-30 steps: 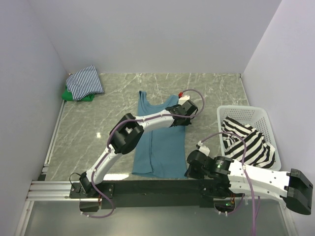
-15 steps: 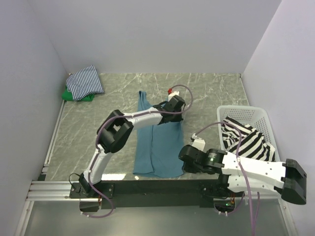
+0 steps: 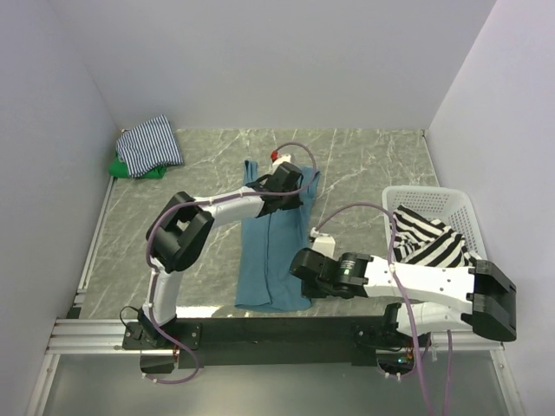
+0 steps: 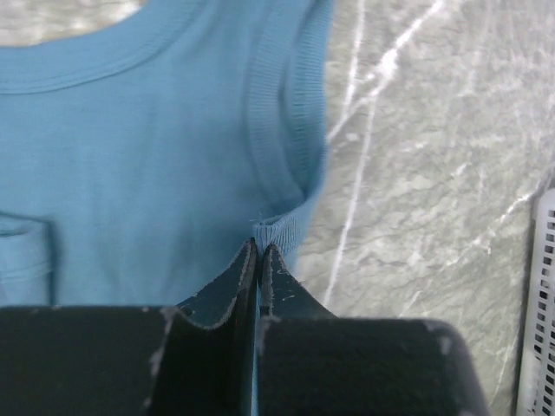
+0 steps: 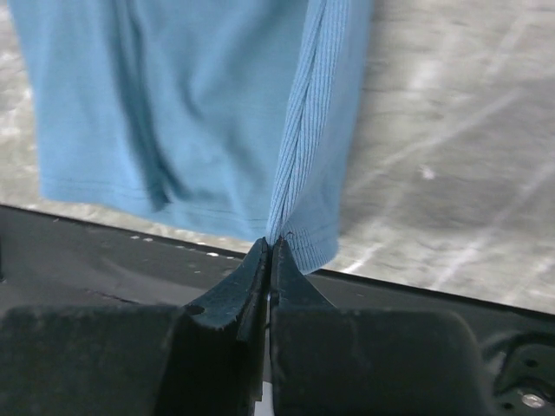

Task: Fold and stack the tank tops
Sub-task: Fold the tank top

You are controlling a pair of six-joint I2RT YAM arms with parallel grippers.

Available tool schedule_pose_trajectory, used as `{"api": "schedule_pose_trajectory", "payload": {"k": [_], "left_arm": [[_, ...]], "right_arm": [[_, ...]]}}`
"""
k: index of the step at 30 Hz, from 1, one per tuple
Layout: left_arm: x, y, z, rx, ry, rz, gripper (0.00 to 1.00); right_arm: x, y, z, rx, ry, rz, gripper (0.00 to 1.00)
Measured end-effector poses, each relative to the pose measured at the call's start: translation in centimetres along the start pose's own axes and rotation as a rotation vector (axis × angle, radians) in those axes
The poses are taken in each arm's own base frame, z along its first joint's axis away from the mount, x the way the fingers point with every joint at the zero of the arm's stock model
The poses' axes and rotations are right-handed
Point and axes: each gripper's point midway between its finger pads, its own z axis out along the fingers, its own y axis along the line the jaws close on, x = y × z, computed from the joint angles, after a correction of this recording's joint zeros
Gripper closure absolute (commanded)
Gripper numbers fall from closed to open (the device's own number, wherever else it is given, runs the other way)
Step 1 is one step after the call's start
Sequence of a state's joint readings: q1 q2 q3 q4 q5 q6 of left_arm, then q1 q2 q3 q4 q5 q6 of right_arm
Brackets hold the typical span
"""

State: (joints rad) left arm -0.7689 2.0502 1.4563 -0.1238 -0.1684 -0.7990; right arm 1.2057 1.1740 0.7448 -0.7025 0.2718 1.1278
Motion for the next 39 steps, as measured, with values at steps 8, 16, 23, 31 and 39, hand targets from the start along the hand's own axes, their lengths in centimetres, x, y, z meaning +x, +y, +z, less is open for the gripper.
{"api": "schedule_pose_trajectory", "payload": {"k": [8,16,23,31,39], "left_arm": [[0.9,3.0,-0.2,-0.035,0.02,-0.027,0.99],[0.4,4.5,-1.3,-0.044,0.004,-0.044,0.99],[-0.4,5.8,-2.3,-0.047,-0.015,-0.065,0.99],[-0.3,7.3,-2.3,-0.056,-0.012,-0.081,0.99],[-0.2,7.6,-2.2,-0.055,-0.014,-0.086,0.99]], "right_arm": [[0.4,3.9,0.4,-0.041,0.031,-0.082,1.0],[1.1,8.1,1.5,-0.07,0.069,-0.164,1.0],[1.7,9.1,2.7,-0.059,0.102,-0.206,1.0],[2.3,9.2,3.7,-0.043,0.13,-0.229,1.0],[2.5,9.1,3.9,-0.039,0.138,-0.233,1.0]]}}
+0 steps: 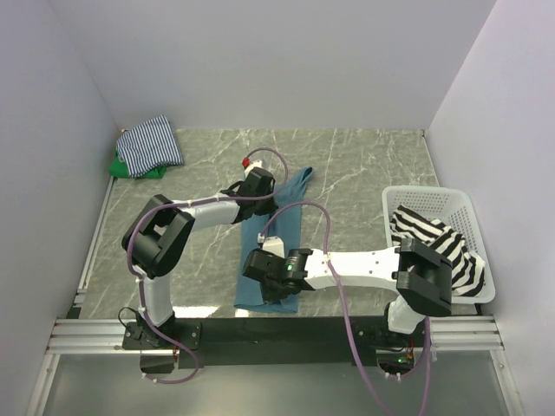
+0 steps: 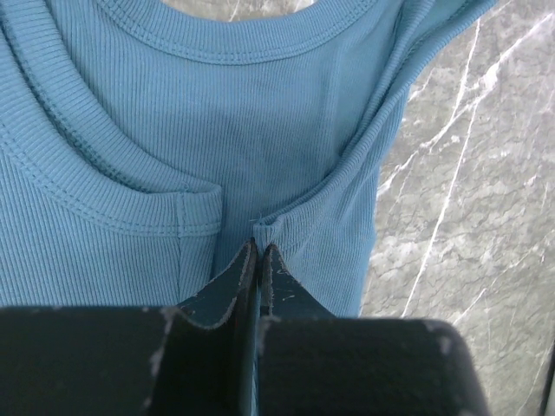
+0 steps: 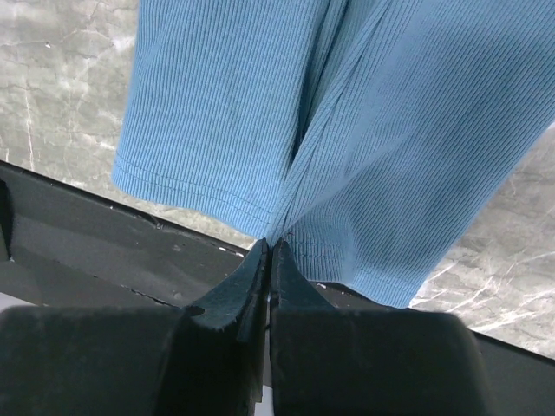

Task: Fold and stack the tank tops
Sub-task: Fold the tank top

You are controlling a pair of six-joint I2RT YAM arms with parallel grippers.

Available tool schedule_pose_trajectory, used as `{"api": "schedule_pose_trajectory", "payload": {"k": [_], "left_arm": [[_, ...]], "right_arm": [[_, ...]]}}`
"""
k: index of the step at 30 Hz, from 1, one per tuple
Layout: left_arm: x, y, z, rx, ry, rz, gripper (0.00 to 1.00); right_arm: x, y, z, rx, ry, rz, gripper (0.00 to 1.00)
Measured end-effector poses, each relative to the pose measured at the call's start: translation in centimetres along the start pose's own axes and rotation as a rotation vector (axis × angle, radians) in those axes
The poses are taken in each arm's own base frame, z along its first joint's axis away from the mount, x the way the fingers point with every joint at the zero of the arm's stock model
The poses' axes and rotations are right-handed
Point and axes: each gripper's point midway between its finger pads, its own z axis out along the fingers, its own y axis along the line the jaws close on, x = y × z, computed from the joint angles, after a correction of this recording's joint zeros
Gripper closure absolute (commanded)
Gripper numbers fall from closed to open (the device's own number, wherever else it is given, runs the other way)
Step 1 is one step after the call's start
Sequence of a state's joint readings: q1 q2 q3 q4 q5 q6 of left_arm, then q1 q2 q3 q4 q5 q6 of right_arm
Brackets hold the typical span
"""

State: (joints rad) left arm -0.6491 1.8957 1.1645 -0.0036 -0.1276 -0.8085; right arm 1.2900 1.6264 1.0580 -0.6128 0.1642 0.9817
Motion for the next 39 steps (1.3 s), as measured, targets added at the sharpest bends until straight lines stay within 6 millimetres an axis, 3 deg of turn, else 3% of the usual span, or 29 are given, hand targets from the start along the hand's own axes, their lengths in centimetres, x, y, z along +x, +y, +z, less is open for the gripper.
{"api": "schedule_pose_trajectory", "payload": {"k": [3,4,7,8,11,15,21,23,26,31,35,39], "left_arm": [[0.0,0.0,0.0,0.0,0.0,-0.001,0.99],[0.0,0.0,0.0,0.001,0.0,-0.001,0.94],[0.0,-0.1,0.0,0.008,0.005,-0.002,0.75],[0.0,-0.1,0.0,0.011,0.006,0.001,0.7],[-0.1,-0.4,0.0,0.028,0.005,-0.001,0.59],[-0.3,-0.6,0.0,0.039,0.003,-0.004,0.58],[-1.3,-0.6,-0.4,0.047,-0.011,-0.017,0.55],[-1.8,-0.9,-0.8,0.055,-0.021,-0.022,0.5],[-2.9,-1.3,-1.5,0.075,-0.041,-0.03,0.46],[-4.5,-2.5,-3.2,0.111,-0.079,-0.057,0.5],[-4.7,-2.3,-5.5,0.118,-0.094,-0.096,0.57],[-3.6,-1.1,-8.1,0.088,-0.091,-0.122,0.65]], "right_arm": [[0.0,0.0,0.0,-0.001,0.0,0.0,1.0],[0.0,0.0,0.0,-0.001,0.0,0.0,1.0],[0.0,0.0,0.0,-0.001,0.001,0.001,0.79],[0.0,0.0,0.0,-0.002,0.0,-0.001,0.67],[0.0,0.2,0.0,-0.015,-0.007,-0.008,0.55],[-0.5,0.6,-1.0,-0.048,-0.035,-0.006,0.54],[-3.0,0.2,-3.6,-0.091,-0.131,0.045,0.54],[-4.8,-1.4,-4.4,-0.092,-0.172,0.105,0.54],[-9.5,-5.9,-5.7,-0.061,-0.27,0.247,0.54],[-16.8,-12.9,-7.0,0.043,-0.415,0.407,0.54],[-23.0,-16.0,-6.5,0.103,-0.475,0.453,0.54],[-29.6,-18.7,-4.4,0.165,-0.5,0.461,0.54]]}}
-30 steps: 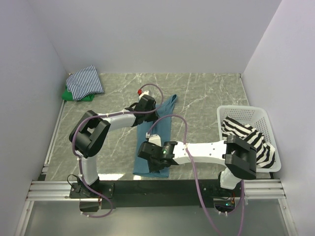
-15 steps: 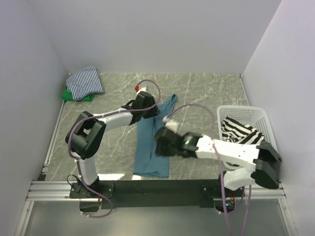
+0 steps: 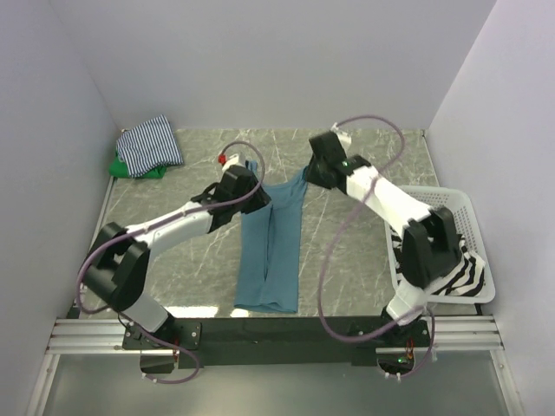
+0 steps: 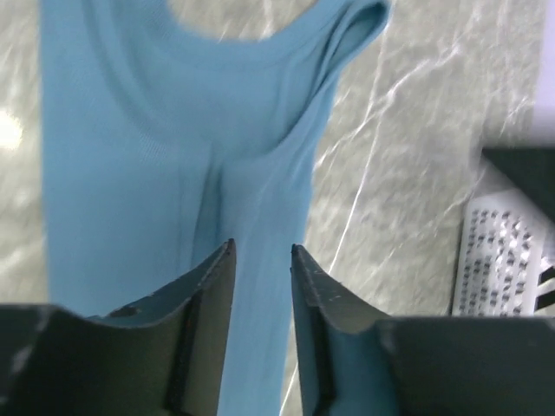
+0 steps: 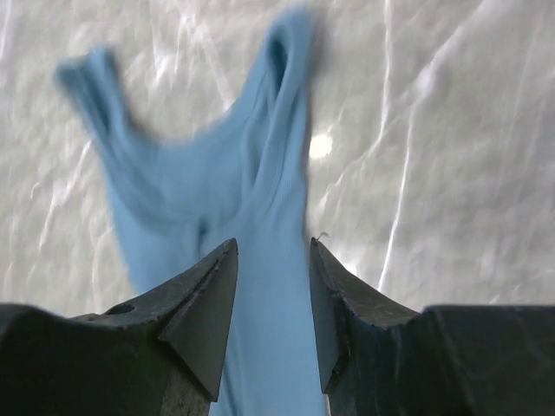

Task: Fold and stack the tank tops
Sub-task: Fold the tank top

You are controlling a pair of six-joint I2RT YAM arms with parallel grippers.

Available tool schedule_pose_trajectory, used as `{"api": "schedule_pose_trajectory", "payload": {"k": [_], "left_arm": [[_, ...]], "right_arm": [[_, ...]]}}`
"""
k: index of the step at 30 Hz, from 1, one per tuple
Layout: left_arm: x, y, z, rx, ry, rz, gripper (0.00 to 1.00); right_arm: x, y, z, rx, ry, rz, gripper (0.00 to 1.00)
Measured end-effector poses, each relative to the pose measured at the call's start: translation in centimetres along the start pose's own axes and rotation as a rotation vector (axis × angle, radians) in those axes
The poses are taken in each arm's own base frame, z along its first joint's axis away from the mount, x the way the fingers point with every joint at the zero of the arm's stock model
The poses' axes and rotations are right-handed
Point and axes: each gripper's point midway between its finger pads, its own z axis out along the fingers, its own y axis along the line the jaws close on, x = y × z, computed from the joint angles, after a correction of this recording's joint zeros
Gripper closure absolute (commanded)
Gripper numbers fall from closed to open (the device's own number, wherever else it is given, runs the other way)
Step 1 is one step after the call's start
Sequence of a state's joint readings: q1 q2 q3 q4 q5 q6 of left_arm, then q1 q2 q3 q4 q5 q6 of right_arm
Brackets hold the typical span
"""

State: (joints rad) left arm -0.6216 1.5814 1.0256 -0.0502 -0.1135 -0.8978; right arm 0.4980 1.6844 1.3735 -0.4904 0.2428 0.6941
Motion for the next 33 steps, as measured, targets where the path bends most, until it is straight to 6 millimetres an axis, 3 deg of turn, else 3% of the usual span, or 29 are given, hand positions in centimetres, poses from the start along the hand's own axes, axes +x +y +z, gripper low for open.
{"api": "schedule_pose_trajectory", "payload": {"k": [3,6,11,14,23,33], "left_arm": [[2.2,0.6,-1.6,-0.024,0.027,0.007,0.73],[5.9,0.5,-2.5,-0.028,0.092,0.035,0.83],[11.6,1.1,-3.5,-0.038,0.202,0.074,0.99],[13.7,1.9,-3.7,-0.053,0.244,0.081,0.99],[19.1,2.0,-3.8,-0.048,0.357,0.155,0.99],[20.5,1.2,-3.7,-0.027,0.388,0.167,0.99]], "right_arm": [[-2.7,0.7,3.7,0.03,-0.009,-0.014,0.54],[-4.5,1.2,7.0,0.052,-0.013,-0.028,0.54],[-4.9,1.6,11.0,0.093,0.016,-0.068,0.54],[-4.6,1.5,12.6,0.118,0.034,-0.088,0.53],[-3.9,-0.1,13.4,0.204,0.058,-0.128,0.54],[-4.0,-0.8,13.4,0.235,0.054,-0.142,0.67]]}}
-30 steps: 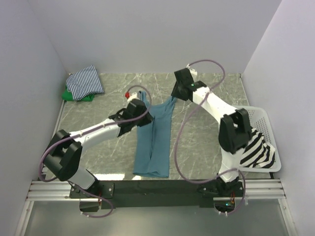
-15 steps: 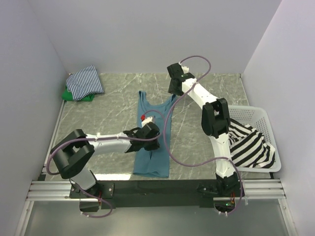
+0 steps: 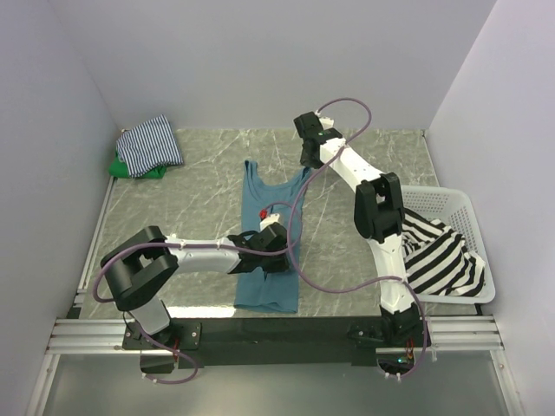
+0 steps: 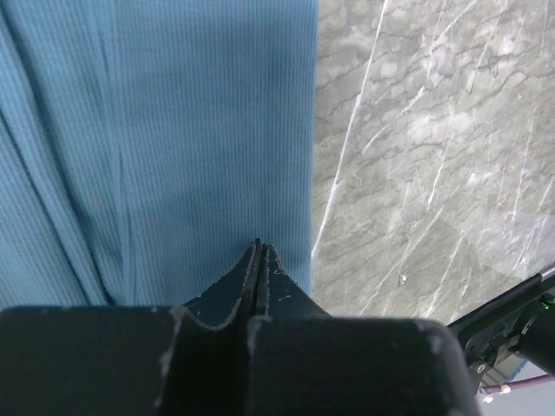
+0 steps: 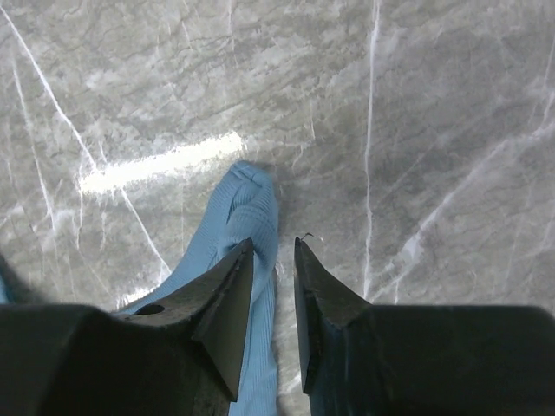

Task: Fold and stack the tank tops
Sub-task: Fold the tank top

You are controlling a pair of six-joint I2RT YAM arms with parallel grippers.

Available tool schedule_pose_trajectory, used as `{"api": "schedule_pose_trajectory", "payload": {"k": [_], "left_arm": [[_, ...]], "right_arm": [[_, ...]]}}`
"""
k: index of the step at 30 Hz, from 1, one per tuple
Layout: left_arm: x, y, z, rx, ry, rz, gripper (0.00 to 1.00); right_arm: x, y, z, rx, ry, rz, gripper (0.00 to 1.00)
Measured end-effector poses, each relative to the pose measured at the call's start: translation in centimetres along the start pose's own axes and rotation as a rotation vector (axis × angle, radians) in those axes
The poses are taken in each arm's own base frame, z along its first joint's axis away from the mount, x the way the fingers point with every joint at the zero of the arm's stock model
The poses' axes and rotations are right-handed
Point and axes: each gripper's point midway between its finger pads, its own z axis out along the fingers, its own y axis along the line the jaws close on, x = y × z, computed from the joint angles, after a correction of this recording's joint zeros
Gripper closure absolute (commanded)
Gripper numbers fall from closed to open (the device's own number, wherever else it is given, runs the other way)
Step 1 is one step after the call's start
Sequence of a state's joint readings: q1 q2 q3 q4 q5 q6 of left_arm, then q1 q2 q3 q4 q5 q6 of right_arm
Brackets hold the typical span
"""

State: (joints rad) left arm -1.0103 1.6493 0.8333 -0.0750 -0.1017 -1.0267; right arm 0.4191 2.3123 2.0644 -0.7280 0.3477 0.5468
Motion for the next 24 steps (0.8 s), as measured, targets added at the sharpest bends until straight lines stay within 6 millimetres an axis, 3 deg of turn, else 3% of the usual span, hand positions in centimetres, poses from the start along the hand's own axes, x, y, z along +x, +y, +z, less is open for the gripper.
{"api": "schedule_pose_trajectory", "payload": {"k": [8,24], "left_arm": [[1.0,-0.7,0.2,0.011,0.022,0.011,0.99],[1.5,-1.3,0.7,0.022,0.041,0.017,0.99]], "right_arm": [[1.0,0.2,1.8,0.014,0.022,-0.016,0.67],[0.8,0.5,2.0,-0.001,0.013,-0.013,0.72]]}}
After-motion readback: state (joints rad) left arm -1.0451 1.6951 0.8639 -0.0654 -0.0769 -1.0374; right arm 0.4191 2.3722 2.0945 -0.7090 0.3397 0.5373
